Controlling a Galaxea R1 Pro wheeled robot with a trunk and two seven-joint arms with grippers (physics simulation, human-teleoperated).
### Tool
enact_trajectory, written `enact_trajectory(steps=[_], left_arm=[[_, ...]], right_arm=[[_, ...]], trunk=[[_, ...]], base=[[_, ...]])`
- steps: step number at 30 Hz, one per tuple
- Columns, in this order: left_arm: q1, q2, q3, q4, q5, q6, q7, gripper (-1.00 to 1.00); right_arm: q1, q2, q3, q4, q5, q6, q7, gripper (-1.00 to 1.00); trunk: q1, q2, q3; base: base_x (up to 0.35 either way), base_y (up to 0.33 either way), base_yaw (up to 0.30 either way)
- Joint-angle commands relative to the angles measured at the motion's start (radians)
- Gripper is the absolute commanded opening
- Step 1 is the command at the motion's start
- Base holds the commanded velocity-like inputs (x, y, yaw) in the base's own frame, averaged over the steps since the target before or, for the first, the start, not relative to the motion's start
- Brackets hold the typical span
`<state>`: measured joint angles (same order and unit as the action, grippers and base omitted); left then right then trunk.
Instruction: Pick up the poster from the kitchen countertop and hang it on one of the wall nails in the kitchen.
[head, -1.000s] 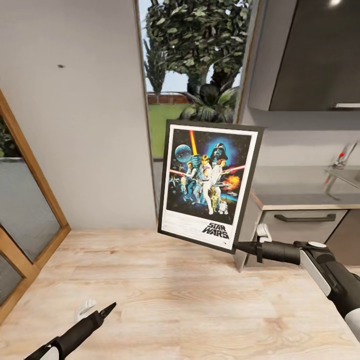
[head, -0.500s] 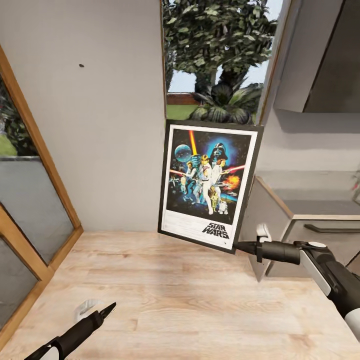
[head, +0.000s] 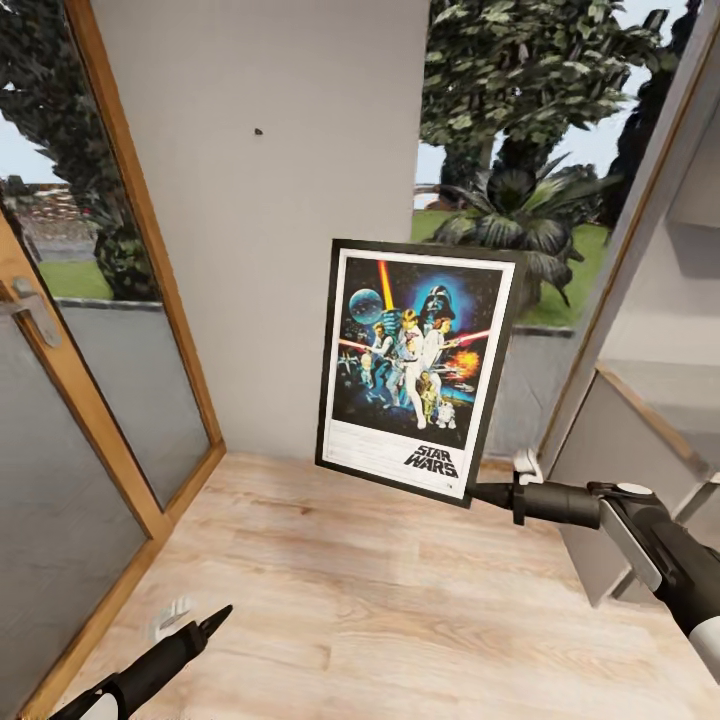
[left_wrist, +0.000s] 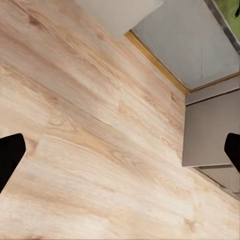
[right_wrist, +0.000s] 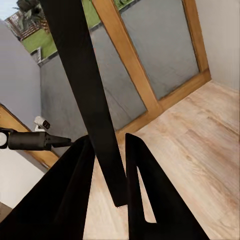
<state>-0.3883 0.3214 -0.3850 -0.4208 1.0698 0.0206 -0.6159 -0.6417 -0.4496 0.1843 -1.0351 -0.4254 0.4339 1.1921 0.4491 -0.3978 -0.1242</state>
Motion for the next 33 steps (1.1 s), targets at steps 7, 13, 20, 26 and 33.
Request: enact_trajectory(steps=[7,13,20,26,33], left_arm=[[-0.001,0.001,-0.006,0.0,0.01,0.002,-0.002,1.0],[-0.001,0.001,-0.005,0.0,0.01,0.001,-0.003,1.0],[-0.001,0.001,-0.006,0.0,0.01,0.001,-0.004,1.0],[-0.001,0.001,-0.005,0.0,0.01,0.001,-0.004,1.0],[-0.001,0.001,-0.005,0.0,0.01,0.002,-0.004,1.0]], right_arm=[[-0.001,-0.001,0.003,0.002,-0.011,0.011,0.001,-1.0],[-0.001,-0.001,0.003,0.005,-0.012,0.011,0.003,-1.0],[-0.001,-0.001,0.003,0.006,-0.012,0.011,0.004,-1.0],[-0.001,-0.001,0.003,0.005,-0.012,0.011,0.004,-1.0],[-0.001,-0.001,0.003,0.004,-0.012,0.011,0.004,-1.0]], trunk=[[0.001,-0.002,-0.002],[0.001,-0.002,-0.002],[0.001,-0.002,-0.002],[0.001,-0.002,-0.002],[0.001,-0.002,-0.002]], base=[[0.109,0.316,0.066],[0.101,0.316,0.004],[0.1,0.316,0.0],[0.105,0.316,0.0],[0.137,0.317,0.0]])
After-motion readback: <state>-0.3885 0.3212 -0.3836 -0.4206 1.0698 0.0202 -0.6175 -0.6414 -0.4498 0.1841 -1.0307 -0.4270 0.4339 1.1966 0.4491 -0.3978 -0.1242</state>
